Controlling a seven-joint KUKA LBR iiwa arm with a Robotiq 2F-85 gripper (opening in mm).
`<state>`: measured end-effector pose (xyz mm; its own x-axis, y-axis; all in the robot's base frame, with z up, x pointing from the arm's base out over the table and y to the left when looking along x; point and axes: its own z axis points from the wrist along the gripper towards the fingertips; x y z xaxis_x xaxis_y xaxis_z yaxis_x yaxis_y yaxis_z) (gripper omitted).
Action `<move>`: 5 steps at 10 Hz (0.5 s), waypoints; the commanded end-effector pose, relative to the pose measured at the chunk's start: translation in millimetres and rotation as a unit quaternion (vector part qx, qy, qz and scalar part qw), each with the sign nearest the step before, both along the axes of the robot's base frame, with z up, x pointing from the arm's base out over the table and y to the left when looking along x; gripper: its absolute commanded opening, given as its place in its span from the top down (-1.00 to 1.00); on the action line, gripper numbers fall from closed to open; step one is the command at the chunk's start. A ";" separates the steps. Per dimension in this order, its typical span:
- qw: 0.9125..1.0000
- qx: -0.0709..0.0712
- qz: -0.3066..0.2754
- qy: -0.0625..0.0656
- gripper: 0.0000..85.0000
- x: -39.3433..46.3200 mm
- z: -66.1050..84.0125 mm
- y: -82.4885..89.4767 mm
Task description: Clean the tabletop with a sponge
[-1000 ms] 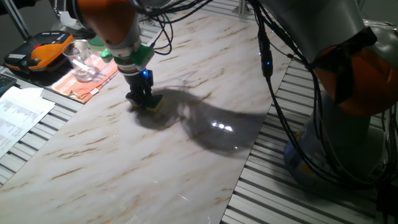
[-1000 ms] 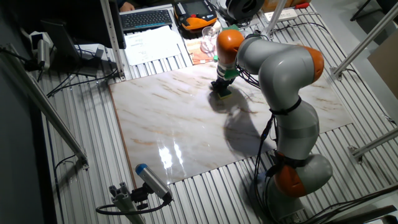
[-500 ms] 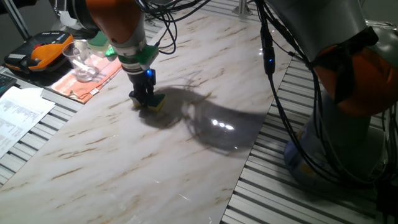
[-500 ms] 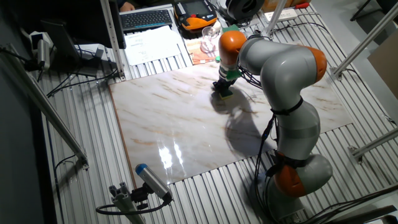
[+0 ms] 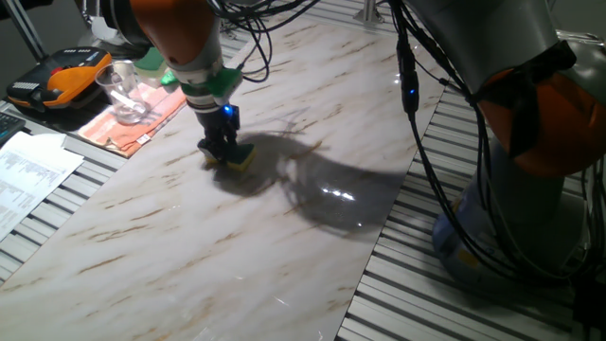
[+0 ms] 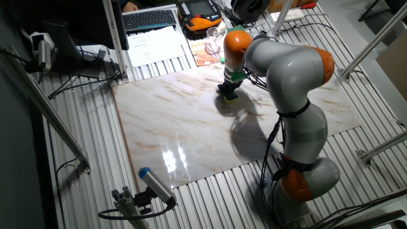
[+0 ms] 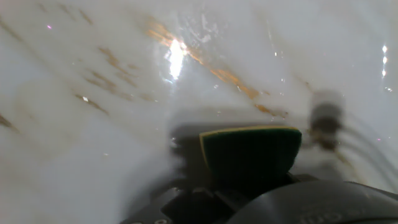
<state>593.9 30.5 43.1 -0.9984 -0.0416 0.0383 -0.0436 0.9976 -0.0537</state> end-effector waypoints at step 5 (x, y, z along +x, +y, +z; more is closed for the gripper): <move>1.000 -0.013 0.006 -0.010 1.00 0.5 -0.1 -2.3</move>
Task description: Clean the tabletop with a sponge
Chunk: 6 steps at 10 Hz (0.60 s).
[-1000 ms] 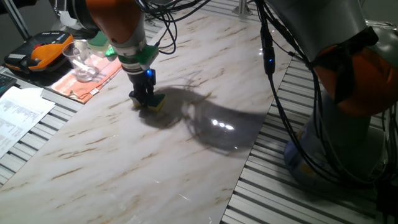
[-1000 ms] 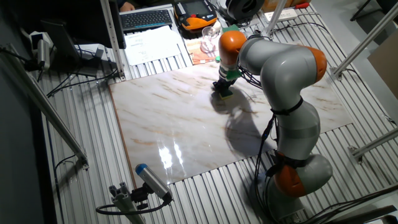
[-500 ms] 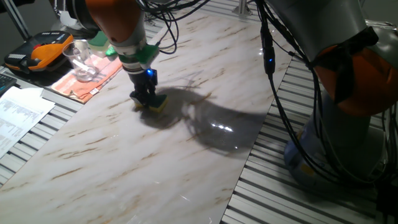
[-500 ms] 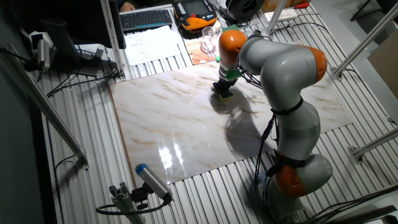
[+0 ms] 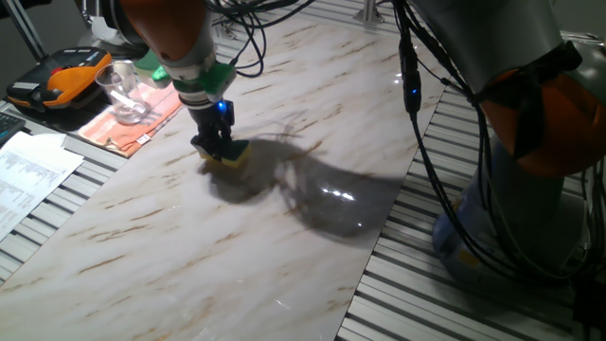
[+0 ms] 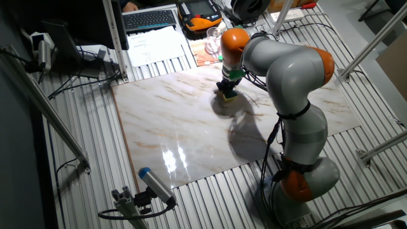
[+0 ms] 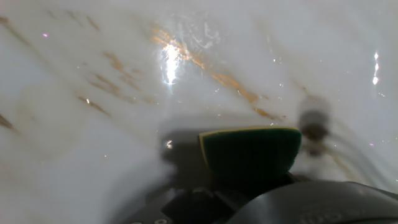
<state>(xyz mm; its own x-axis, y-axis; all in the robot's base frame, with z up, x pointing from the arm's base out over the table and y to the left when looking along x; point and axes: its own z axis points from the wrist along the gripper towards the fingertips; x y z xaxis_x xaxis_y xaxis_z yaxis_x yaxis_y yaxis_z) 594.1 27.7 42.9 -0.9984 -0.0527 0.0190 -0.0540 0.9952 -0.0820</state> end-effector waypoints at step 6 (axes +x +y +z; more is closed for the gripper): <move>0.999 0.022 -0.025 -0.001 1.00 13.1 -6.9 13.6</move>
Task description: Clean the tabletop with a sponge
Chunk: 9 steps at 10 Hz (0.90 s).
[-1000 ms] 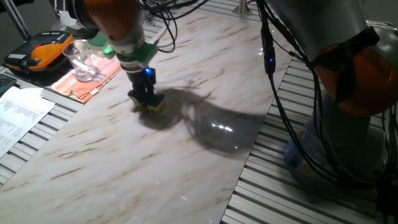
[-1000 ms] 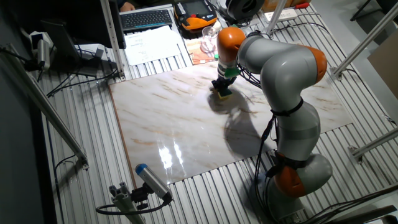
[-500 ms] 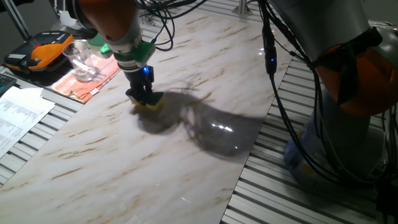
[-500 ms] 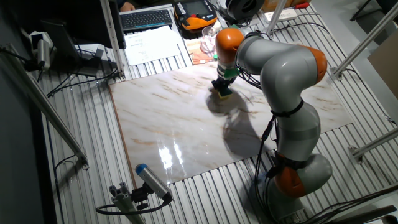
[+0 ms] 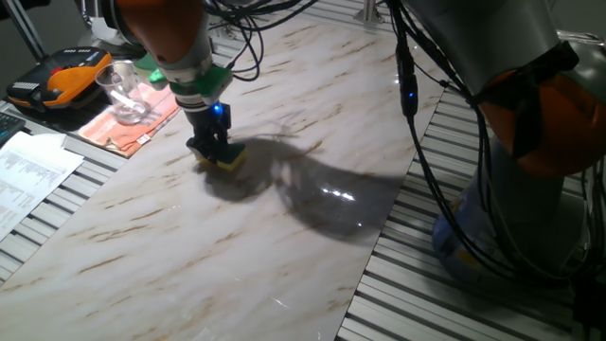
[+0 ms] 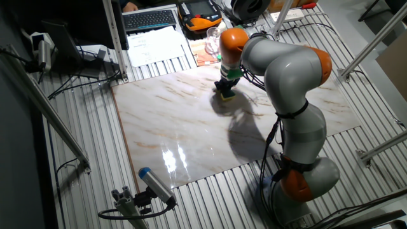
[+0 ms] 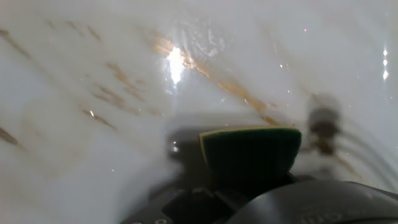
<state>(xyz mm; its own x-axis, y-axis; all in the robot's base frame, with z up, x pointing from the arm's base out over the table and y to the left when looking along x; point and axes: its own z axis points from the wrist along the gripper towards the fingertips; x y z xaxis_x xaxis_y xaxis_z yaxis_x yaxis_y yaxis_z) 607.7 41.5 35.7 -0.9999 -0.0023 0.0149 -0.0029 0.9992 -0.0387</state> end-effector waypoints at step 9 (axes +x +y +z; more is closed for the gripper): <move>0.999 0.004 -0.026 0.023 1.00 13.4 -2.7 27.6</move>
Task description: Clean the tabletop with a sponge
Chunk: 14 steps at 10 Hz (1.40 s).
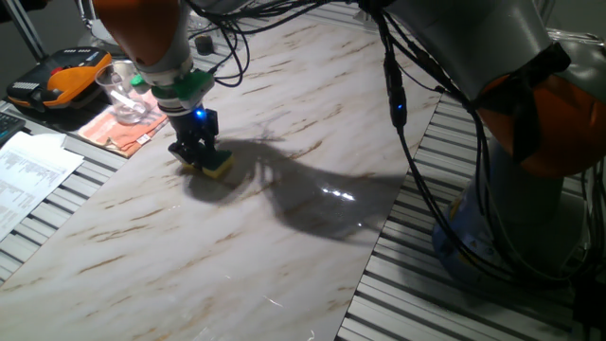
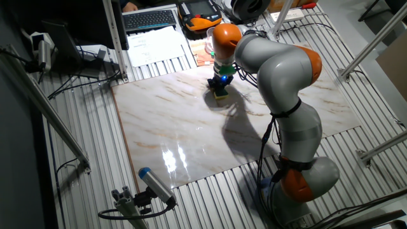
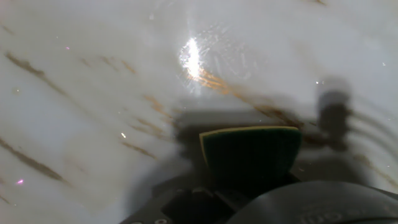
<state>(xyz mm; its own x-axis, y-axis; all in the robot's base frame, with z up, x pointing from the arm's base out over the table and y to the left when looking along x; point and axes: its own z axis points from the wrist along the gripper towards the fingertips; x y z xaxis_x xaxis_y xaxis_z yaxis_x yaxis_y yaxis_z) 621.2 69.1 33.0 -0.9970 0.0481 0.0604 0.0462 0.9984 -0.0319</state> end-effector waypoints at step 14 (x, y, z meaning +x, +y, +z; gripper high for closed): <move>1.000 0.002 0.017 -0.017 1.00 3.6 6.7 6.9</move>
<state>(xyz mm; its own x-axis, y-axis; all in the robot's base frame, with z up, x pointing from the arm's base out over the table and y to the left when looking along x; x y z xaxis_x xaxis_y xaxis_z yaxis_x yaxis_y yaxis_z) 624.7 76.5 39.7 -0.9995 0.0167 0.0269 0.0160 0.9995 -0.0282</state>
